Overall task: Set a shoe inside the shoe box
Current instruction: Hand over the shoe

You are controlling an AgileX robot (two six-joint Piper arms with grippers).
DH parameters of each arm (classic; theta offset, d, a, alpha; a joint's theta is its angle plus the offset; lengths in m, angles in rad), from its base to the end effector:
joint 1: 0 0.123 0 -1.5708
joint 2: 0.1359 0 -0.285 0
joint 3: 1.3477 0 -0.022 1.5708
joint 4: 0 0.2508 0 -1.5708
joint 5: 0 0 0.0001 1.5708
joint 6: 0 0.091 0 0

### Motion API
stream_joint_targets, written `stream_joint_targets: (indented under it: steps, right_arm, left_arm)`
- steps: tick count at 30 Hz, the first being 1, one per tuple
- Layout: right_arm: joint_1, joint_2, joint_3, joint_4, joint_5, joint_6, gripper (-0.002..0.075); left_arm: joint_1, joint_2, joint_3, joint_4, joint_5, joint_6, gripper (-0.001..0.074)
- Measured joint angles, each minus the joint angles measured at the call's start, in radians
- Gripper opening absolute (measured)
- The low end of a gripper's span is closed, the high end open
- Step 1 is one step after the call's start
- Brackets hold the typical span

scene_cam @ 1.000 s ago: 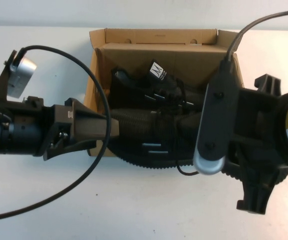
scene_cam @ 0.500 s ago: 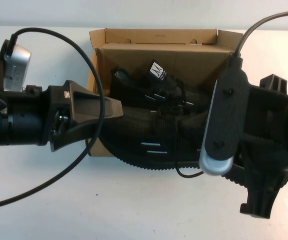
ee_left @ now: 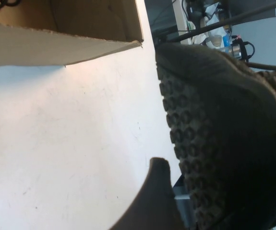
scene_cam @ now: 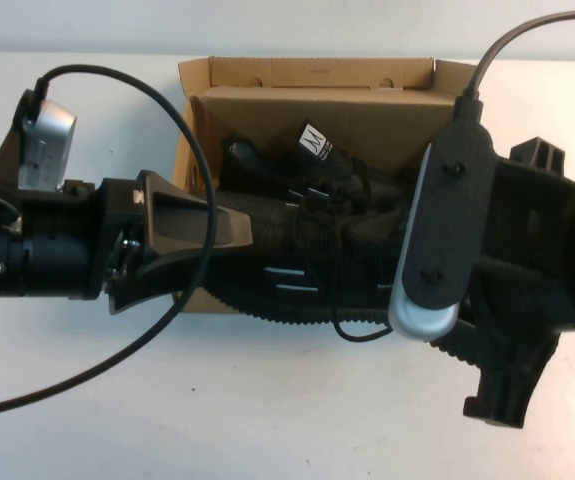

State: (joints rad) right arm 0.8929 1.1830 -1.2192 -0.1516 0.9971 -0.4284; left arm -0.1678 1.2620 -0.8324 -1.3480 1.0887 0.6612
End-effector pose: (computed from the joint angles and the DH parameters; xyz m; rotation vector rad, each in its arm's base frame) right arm 0.1554 0.1745 0.3827 -1.5254 1.8914 0.0170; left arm 0.2119 -0.1157 0.3093 0.2386 2.2850 -1.5190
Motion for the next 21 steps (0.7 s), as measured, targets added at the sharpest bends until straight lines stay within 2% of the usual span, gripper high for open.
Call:
stream_joint_targets:
  steps: [21]
  right_arm:
    - [0.000,0.000,0.000,0.035,-0.023,-0.049,0.0000]
  left_arm:
    - [0.000,0.000,0.000,-0.010,-0.027,0.000,0.0560]
